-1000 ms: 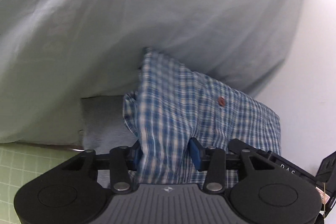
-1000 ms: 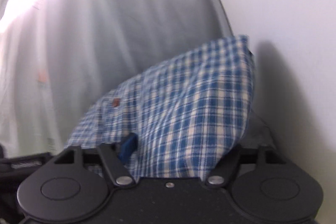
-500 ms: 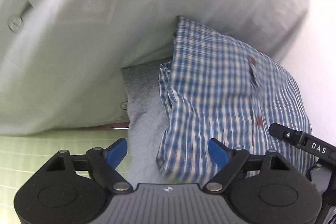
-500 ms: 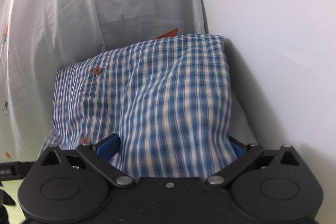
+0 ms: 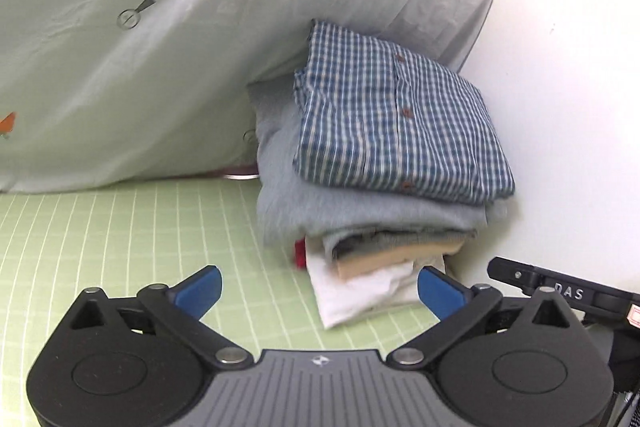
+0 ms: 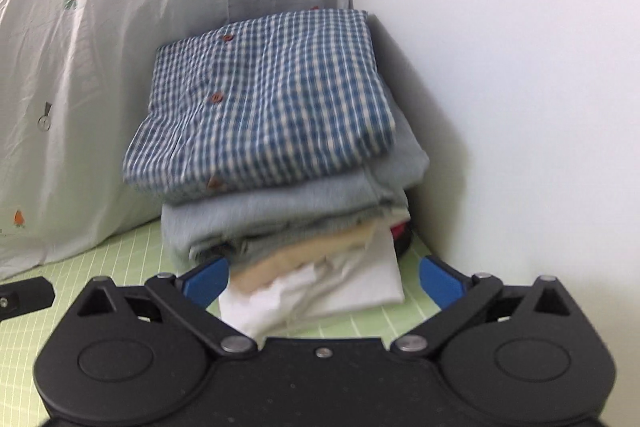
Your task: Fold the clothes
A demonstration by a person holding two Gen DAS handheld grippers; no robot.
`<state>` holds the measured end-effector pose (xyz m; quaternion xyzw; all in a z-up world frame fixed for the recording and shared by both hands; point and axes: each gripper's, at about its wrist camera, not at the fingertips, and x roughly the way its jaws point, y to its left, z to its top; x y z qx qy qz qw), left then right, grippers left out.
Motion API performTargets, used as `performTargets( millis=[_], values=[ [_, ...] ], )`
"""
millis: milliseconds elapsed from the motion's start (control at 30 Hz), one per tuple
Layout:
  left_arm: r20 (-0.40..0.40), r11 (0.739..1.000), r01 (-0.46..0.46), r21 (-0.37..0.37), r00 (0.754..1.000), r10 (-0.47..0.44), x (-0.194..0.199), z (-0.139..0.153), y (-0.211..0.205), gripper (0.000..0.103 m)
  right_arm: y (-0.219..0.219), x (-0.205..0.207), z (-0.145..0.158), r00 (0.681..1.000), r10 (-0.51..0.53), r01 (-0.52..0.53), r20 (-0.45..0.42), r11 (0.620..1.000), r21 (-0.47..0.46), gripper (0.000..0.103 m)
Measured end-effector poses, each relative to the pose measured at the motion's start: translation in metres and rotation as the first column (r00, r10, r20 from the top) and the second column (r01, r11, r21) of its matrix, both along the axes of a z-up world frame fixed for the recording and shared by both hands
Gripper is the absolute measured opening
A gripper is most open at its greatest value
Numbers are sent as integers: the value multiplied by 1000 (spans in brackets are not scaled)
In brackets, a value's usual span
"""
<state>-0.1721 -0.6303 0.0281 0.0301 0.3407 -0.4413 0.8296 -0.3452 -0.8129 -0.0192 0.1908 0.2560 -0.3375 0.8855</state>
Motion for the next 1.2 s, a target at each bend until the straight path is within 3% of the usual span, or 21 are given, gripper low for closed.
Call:
performTargets(
  millis=[200,333,633,1200],
  values=[
    [-1,998,53,-20,999,-53,-32,-11,43,103,51,-40,-10,999,-7,8,-41,1000,24,103],
    [43,997,69,35,997,-71,-55,-19,61,103,80,-55,-17,997,-31,32,-69,999,21,103],
    [37,987,132,97,990,-136,-87,-32,91,103,131,-90,-35,992,-59,60,-108,998,9,103],
    [50,977,185,104,980,-191,-96,-30,104,103,148,-106,-32,989,-116,118,-88,993,12,103]
  ],
)
